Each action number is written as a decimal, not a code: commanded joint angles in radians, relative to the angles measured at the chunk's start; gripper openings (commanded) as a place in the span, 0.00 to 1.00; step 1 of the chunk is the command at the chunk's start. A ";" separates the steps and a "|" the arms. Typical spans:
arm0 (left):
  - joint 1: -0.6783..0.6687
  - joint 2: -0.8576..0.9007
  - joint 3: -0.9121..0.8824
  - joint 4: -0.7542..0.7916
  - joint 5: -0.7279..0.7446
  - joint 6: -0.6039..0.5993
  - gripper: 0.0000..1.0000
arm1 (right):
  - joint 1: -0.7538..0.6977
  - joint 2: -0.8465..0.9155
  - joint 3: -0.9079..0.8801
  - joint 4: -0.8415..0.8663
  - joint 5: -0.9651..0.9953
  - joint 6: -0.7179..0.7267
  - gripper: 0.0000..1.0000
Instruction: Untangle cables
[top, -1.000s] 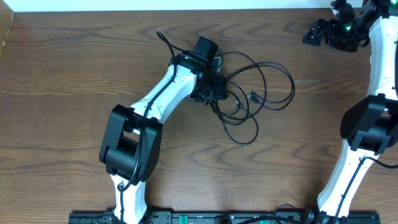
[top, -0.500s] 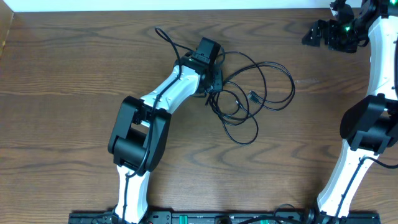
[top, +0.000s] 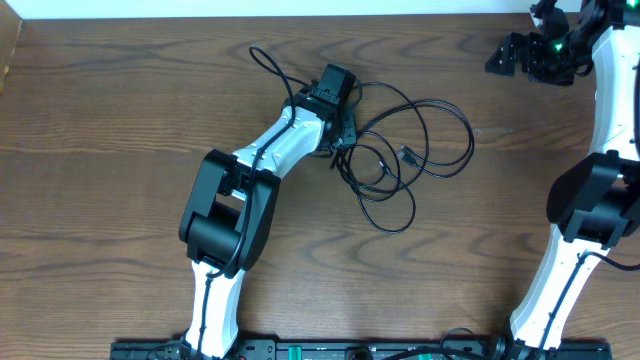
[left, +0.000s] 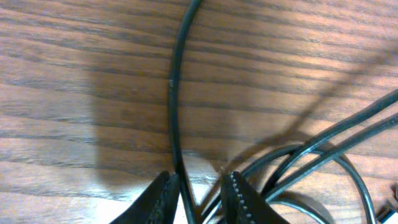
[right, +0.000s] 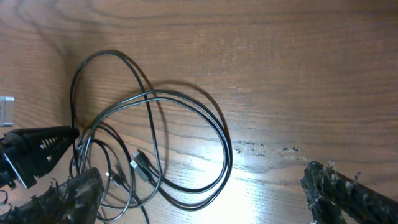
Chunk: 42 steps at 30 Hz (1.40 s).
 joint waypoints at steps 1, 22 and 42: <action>-0.002 0.015 -0.026 -0.002 -0.049 -0.055 0.24 | 0.009 0.001 -0.004 -0.005 -0.002 -0.014 0.99; 0.003 -0.129 -0.010 -0.014 -0.029 0.019 0.07 | 0.037 0.001 -0.004 -0.010 -0.002 -0.015 0.99; 0.003 -0.656 -0.010 0.106 0.133 0.087 0.07 | 0.119 0.002 -0.005 -0.012 0.003 -0.015 0.99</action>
